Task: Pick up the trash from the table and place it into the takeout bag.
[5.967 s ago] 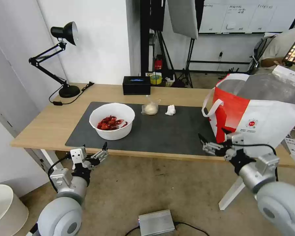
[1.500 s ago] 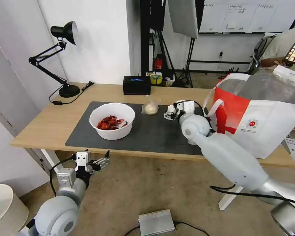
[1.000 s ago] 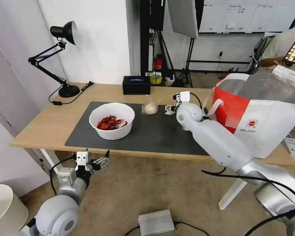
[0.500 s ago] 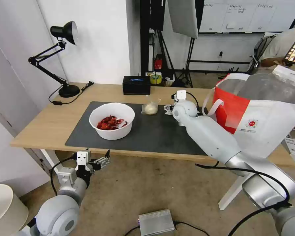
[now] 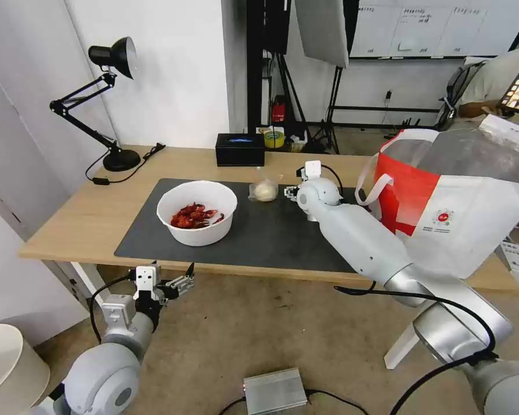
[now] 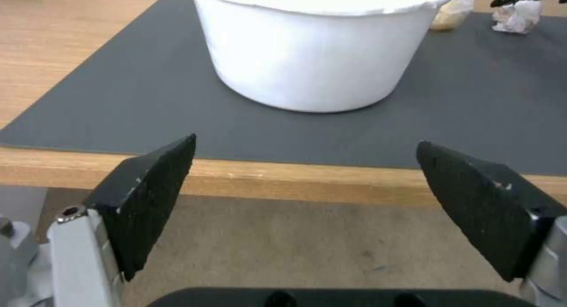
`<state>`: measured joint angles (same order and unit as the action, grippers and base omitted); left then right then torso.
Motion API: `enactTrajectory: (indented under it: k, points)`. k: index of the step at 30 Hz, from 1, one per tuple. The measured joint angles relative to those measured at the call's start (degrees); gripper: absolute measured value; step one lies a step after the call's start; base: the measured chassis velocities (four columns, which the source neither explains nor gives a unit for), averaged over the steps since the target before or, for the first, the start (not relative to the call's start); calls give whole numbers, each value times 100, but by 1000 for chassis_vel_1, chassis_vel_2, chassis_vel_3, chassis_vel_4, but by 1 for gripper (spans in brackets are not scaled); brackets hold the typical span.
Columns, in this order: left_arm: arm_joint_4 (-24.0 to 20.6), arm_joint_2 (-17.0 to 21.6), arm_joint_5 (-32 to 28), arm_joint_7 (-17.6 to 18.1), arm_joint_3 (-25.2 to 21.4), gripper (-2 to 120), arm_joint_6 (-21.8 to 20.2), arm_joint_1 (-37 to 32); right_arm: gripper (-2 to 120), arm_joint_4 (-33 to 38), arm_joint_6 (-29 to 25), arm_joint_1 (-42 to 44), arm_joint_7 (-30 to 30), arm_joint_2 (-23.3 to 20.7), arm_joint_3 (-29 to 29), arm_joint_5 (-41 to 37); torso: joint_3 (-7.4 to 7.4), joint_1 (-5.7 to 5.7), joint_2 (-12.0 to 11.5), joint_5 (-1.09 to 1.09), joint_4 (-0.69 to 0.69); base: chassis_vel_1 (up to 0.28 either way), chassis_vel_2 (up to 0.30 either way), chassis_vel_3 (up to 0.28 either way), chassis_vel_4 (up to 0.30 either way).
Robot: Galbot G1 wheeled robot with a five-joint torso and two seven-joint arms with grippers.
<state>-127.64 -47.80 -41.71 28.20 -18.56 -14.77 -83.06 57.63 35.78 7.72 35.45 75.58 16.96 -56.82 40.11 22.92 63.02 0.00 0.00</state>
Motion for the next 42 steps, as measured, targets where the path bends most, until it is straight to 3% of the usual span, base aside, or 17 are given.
enactTrajectory:
  k: [7, 14, 20, 21, 23, 24, 29, 33, 37, 42]
  points:
    - [-42, -41, 9, 0, -3, 100, 3, -22, 80, -176, 57, -7, -9, 84, -64, -34, 0, 0, 0, 0, 0, 0, 0, 0, 0]
    - [-89, -45, 13, 0, -43, 100, 5, -65, 77, -267, 95, -9, 5, 120, -85, -49, 0, 0, 0, 0, 0, 0, 0, 0, 0]
    - [-118, -39, 13, 3, -66, 100, 6, -84, 64, -318, 101, -21, 11, 154, -93, -51, 0, 0, 0, 0, 0, 0, 0, 0, 0]
    - [-121, -38, 13, 3, -67, 100, 7, -84, 56, -321, 102, -21, 16, 158, -94, -52, 0, 0, 0, 0, 0, 0, 0, 0, 0]
    - [-124, -38, 13, 4, -68, 100, 8, -84, 54, -323, 102, -21, 19, 161, -94, -52, 0, 0, 0, 0, 0, 0, 0, 0, 0]
    - [-127, -36, 13, 6, -69, 100, 8, -85, 44, -330, 103, -21, 24, 165, -95, -54, 0, 0, 0, 0, 0, 0, 0, 0, 0]
    - [-141, -33, 13, 11, -80, 100, 9, -88, 28, -338, 104, -18, 47, 165, -96, -64, 0, 0, 0, 0, 0, 0, 0, 0, 0]
    - [-147, -28, 13, 14, -85, 100, 9, -90, 8, -277, 105, -12, 108, 121, -99, -140, 0, 0, 0, 0, 0, 0, 0, 0, 0]
    - [-147, -31, 13, 17, -77, 100, 9, -87, 0, -150, 105, 3, 147, 52, -140, -205, 0, 0, 0, 0, 0, 0, 0, 0, 0]
    - [-147, -45, 13, 19, -65, 100, 9, -83, 0, 121, 105, 48, 226, -80, -190, -327, 0, 0, 0, 1, 0, 0, 0, 0, 0]
